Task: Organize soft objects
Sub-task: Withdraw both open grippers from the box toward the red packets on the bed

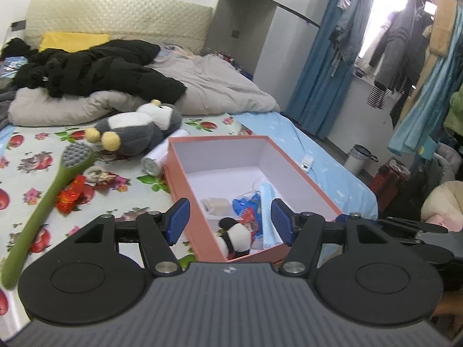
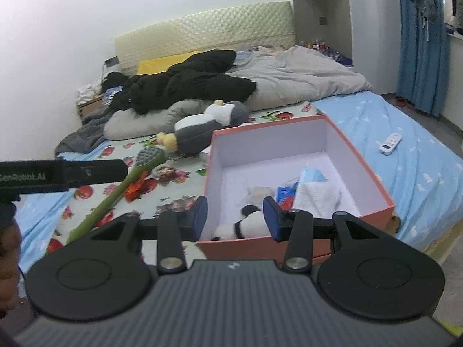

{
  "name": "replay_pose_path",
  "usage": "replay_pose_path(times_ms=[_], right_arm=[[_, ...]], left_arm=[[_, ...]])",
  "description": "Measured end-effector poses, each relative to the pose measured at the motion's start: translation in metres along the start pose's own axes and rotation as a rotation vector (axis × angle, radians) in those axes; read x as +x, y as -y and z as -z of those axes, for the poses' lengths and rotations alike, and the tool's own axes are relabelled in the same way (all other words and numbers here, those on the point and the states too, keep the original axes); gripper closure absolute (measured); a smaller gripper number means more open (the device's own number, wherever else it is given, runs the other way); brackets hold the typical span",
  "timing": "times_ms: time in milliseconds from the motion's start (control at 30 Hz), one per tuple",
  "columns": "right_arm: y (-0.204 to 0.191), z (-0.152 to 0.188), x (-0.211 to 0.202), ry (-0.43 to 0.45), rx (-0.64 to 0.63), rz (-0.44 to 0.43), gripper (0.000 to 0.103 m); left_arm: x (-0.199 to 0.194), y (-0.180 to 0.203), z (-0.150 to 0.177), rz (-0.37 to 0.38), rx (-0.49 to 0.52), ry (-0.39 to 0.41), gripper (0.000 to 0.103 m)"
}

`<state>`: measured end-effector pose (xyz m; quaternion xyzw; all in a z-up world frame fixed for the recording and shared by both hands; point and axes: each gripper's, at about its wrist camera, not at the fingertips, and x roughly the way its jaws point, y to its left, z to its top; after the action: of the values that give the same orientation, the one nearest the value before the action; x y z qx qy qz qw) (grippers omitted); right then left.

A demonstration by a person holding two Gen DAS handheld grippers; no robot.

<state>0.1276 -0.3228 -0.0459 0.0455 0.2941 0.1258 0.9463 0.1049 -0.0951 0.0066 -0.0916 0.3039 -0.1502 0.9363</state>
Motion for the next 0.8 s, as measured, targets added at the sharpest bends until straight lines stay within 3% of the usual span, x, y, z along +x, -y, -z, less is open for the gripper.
replay_pose_path(times_ms=[800], right_arm=[[-0.077,0.015,0.011,-0.055,-0.118,-0.173,0.058]], left_arm=[[-0.068,-0.077,0.028,-0.152,-0.13,0.047,0.033]])
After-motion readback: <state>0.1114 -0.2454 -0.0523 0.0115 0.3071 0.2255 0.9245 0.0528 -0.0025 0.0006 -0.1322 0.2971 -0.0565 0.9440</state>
